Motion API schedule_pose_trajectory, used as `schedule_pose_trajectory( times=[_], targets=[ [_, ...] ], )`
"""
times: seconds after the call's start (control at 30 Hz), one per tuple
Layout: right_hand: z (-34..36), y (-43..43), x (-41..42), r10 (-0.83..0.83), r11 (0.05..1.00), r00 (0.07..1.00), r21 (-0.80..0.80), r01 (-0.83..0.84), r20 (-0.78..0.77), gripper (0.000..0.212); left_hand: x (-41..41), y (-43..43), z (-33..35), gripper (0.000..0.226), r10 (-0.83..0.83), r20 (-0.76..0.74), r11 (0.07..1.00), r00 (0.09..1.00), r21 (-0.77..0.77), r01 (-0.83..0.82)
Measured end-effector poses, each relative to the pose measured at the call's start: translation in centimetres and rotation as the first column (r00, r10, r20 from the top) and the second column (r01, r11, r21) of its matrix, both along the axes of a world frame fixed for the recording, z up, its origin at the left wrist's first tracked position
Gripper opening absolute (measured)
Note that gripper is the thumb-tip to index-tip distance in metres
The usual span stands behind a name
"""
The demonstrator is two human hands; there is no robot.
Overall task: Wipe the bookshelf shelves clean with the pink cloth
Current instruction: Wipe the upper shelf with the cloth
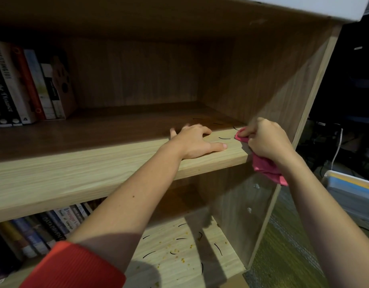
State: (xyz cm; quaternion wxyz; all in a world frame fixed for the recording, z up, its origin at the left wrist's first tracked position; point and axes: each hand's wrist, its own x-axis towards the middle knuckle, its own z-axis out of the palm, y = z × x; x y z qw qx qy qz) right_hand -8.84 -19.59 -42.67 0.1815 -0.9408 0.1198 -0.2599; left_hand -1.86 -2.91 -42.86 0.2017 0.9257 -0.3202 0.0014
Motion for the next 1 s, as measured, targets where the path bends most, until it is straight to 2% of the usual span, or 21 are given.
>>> schedule_pose_trajectory(
  times=[0.17, 0.27, 0.33, 0.43, 0.5, 0.6, 0.7, 0.8, 1.0],
  targets=[
    [0.8, -0.8, -0.5, 0.049, 0.995, 0.996, 0.089, -0.042, -0.071, 0.034, 0.2, 0.0, 0.0, 0.066, -0.005, 0.007, 1.000, 1.000, -0.002, 0.005],
    [0.9, -0.2, 0.6, 0.009, 1.000, 0.997, -0.021, -0.010, -0.078, 0.036, 0.2, 0.0, 0.0, 0.066, -0.010, 0.012, 1.000, 1.000, -0.007, 0.010],
    [0.7, 0.6, 0.7, 0.051, 0.991, 0.996, -0.120, -0.060, -0.076, 0.036, 0.4, 0.0, -0.1, 0.067, -0.010, 0.011, 1.000, 1.000, -0.007, 0.010],
    [0.7, 1.0, 0.3, 0.143, 0.982, 0.983, -0.108, -0.155, -0.116, 0.036, 0.4, 0.0, -0.1, 0.068, -0.006, 0.011, 1.000, 1.000, -0.009, 0.006],
    [1.0, 0.5, 0.3, 0.123, 0.988, 0.983, -0.072, -0.134, -0.136, 0.036, 0.3, 0.0, -0.1, 0.067, -0.008, 0.012, 1.000, 1.000, -0.008, 0.008],
    [1.2, 0.4, 0.6, 0.056, 0.984, 0.990, -0.158, -0.077, -0.132, 0.037, 0.2, 0.0, 0.0, 0.067, -0.006, 0.003, 1.000, 1.000, -0.012, 0.006],
    [0.7, 1.5, 0.4, 0.100, 0.959, 0.983, -0.247, -0.136, -0.151, 0.038, 0.2, 0.0, 0.0, 0.069, -0.005, -0.004, 1.000, 1.000, -0.007, 0.005],
    [0.9, 1.9, -0.2, 0.145, 0.964, 0.975, -0.198, -0.178, -0.171, 0.034, 0.1, 0.0, 0.1, 0.070, -0.005, -0.001, 1.000, 1.000, 0.001, 0.005],
    [1.3, 2.3, 0.5, 0.082, 0.976, 0.982, -0.188, -0.114, -0.168, 0.032, 0.1, -0.1, 0.1, 0.069, 0.003, 0.002, 1.000, 1.000, 0.011, -0.003]
  ],
)
